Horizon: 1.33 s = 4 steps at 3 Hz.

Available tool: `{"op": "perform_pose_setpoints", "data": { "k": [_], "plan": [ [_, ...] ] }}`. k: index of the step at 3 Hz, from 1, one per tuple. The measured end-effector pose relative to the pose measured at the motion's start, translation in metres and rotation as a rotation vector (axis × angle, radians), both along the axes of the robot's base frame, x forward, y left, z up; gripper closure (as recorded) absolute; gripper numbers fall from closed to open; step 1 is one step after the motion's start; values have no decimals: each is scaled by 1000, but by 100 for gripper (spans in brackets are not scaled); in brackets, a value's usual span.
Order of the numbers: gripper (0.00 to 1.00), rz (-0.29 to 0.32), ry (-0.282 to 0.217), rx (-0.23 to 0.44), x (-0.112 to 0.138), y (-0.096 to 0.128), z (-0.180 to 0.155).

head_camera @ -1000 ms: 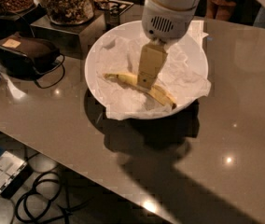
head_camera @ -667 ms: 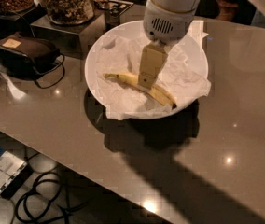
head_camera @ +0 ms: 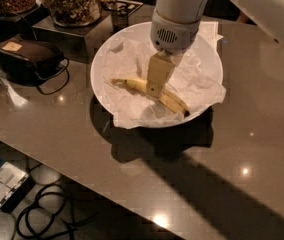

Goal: Pick banana from white bowl

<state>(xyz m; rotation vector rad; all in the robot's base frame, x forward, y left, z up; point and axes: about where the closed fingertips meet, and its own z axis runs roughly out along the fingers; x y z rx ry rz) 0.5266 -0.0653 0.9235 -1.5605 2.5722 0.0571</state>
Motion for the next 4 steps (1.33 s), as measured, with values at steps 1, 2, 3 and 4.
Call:
{"op": "perform_pose_setpoints", "data": {
  "k": [1, 2, 3, 4],
  "plan": [
    [34, -17, 26, -6, 6, 0, -11],
    [36, -29, 43, -12, 12, 0, -19],
    [34, -45, 60, -13, 19, -4, -26],
    [36, -56, 90, -15, 25, -6, -38]
  ]
}}
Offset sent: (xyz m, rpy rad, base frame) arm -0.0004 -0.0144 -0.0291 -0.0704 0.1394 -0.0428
